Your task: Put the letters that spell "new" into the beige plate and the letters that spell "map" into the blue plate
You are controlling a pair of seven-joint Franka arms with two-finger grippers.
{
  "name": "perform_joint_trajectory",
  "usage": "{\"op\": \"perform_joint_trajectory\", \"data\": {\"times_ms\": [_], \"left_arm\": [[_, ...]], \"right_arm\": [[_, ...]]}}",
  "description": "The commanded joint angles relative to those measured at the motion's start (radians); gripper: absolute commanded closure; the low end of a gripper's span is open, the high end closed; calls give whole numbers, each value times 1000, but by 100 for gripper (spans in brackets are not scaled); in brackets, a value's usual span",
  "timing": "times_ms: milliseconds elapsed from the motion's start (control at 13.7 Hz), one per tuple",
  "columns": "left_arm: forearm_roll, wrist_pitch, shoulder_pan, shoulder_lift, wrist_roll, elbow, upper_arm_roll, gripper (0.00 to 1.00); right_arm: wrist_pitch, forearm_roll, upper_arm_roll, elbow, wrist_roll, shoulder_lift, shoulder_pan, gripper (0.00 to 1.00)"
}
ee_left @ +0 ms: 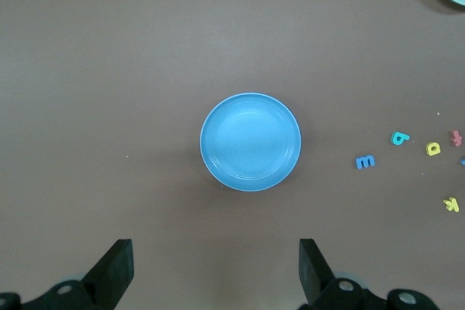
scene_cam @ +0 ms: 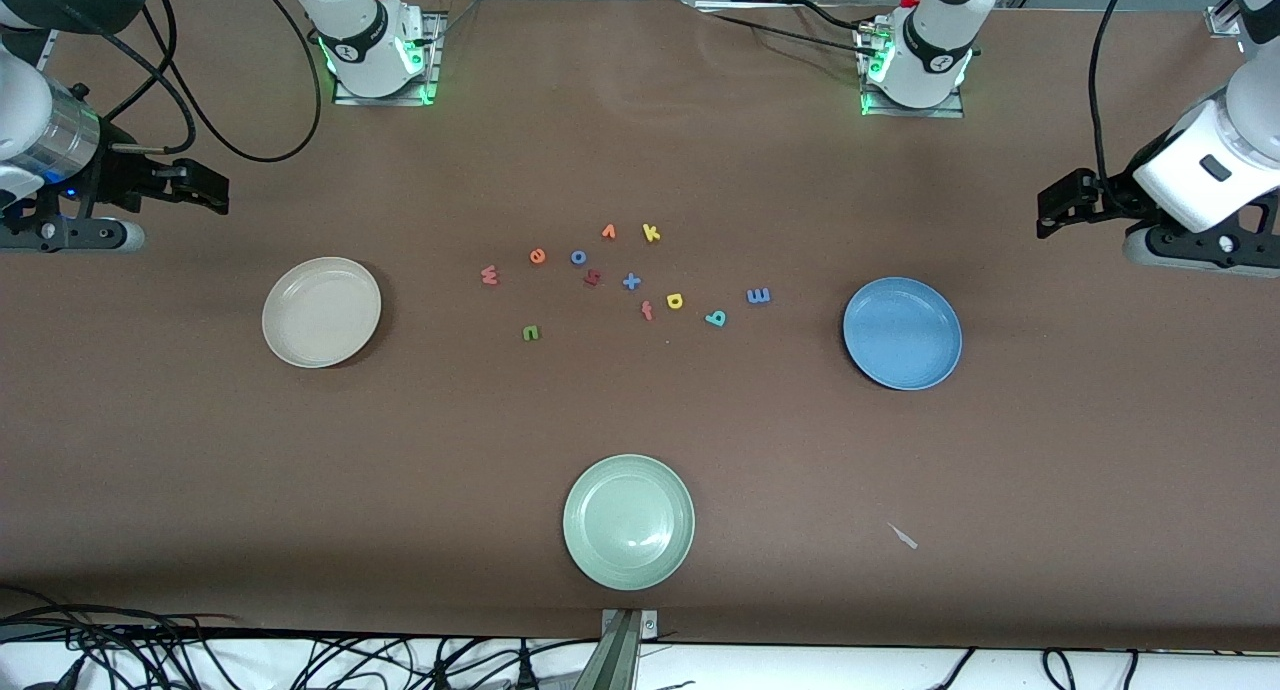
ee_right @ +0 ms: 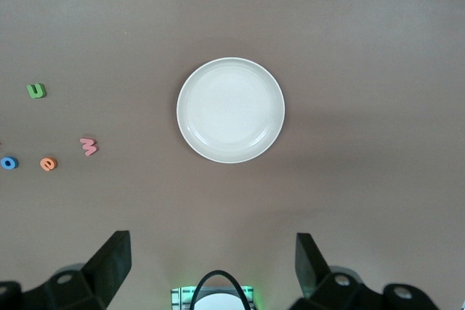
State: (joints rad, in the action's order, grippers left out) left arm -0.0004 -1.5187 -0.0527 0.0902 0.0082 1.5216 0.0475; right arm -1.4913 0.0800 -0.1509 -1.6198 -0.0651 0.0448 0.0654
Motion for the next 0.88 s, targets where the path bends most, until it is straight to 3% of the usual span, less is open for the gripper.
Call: {"op": "perform_joint_trajectory", "data": {"times_ms": [0,511,803], "left_arm": [[-33,14,-57,72,16,-31,18,0],[-33,-125,-326,311,102,-32,29,0],[-29,-262,-378,419,255,-3,34,0]], "right_arm": [[-1,-19,-6,-9,16,-10,10,0],[-21,-20,-12,-11,7,-7,1,0],[-47,-37,-53,-9,-2,15,-6,0]]}}
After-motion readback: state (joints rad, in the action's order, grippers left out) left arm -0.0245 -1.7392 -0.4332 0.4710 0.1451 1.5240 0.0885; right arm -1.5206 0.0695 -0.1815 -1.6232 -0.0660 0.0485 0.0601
